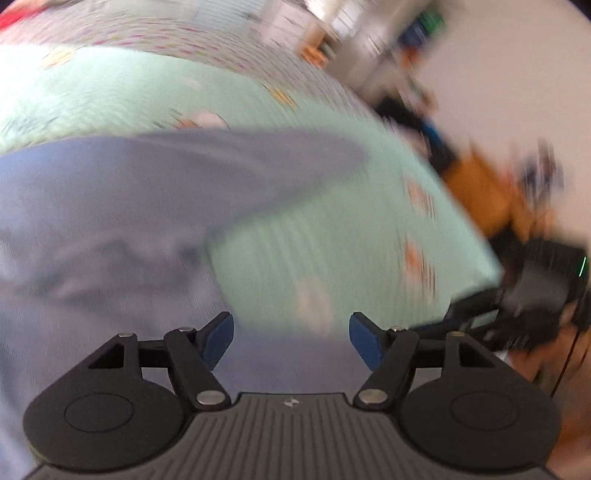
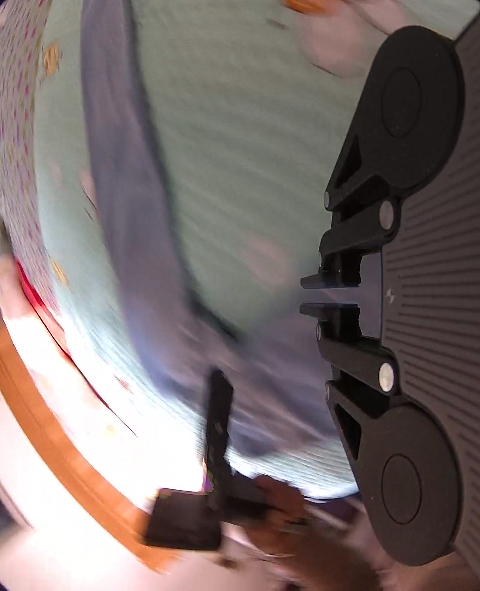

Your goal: Fold clothes

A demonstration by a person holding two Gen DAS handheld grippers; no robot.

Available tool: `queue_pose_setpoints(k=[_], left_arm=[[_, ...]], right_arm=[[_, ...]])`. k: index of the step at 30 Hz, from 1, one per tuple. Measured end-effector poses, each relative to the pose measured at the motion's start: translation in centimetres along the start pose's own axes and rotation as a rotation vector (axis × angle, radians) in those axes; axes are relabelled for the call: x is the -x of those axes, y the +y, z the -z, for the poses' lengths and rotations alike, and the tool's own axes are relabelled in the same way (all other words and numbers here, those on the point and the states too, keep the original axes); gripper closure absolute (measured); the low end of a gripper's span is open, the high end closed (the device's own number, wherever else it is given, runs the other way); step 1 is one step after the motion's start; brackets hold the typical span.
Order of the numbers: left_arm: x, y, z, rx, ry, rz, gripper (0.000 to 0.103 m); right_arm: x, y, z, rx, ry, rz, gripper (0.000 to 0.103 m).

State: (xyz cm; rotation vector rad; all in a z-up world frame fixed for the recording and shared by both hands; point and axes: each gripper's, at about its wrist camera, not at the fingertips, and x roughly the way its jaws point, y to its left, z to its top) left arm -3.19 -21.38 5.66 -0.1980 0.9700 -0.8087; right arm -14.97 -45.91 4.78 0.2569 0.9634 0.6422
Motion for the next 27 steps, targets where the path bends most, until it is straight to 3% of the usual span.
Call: queue_pose_setpoints(k=[5,8,9,11,13,14,15,18,20,21,22,25,27], left_arm=[[-0.5,-2.2,4.0,-0.067,0.081,-0.023,0.031],[-0.1,-3.5,4.8,-0.044,0.061,-0.07,0.031],[-0.3,-3.7,4.9,-0.043,0.069,-0.102,0.031],[-1.5,-4.2,4.6,-0.028,0.087,-0.174,0.031],[-2.2,-5.2,4.0,-0.04,0.084,-0.208,0.026],[-2.6,-5.6,4.0,-0.045,0.088,-0.226,0.025],[-2.9,-6.0,4.0,-0.047,0.091,-0.241,0.023],[-3.2,-7.2,4.4,-0.085,0.098,-0.269,0.015],[-3.6,-7.8,4.6,-0.115,0.102,-0.289,0.013],[-3.8,-7.9,4.7,-0.124,0.105,-0.296,0.013],[-4.1,-8.1,4.7,-0.13,0.108,-0.303,0.013],[-3.9,-8.0,4.5,-0.129,0.112,-0.31,0.012],[-4.0,-8.0,4.4,-0.128,0.117,-0.31,0.012]], right_arm=[[-0.9,2.8,5.0,-0.047,-0.028,-0.023,0.095],[-2.4,2.0,4.9,-0.117,-0.055,-0.042,0.094],[-2.8,1.2,4.9,-0.109,-0.046,0.009,0.091],[-3.1,-1.1,5.0,-0.127,-0.054,0.097,0.103],[-1.0,-1.8,5.5,-0.216,-0.122,0.111,0.103],[-0.3,-0.5,5.4,-0.166,-0.138,0.156,0.095],[0.3,0.7,5.3,-0.116,-0.149,0.191,0.095],[-1.4,5.2,5.2,0.031,-0.056,0.051,0.095],[-3.5,6.5,4.9,0.11,-0.002,0.038,0.093],[-4.4,6.0,4.5,0.103,0.006,0.067,0.093],[-5.1,4.8,4.0,0.063,-0.007,0.084,0.103],[-4.4,1.2,3.1,-0.106,-0.119,0.153,0.103],[-3.1,1.4,3.5,-0.149,-0.186,0.191,0.102]])
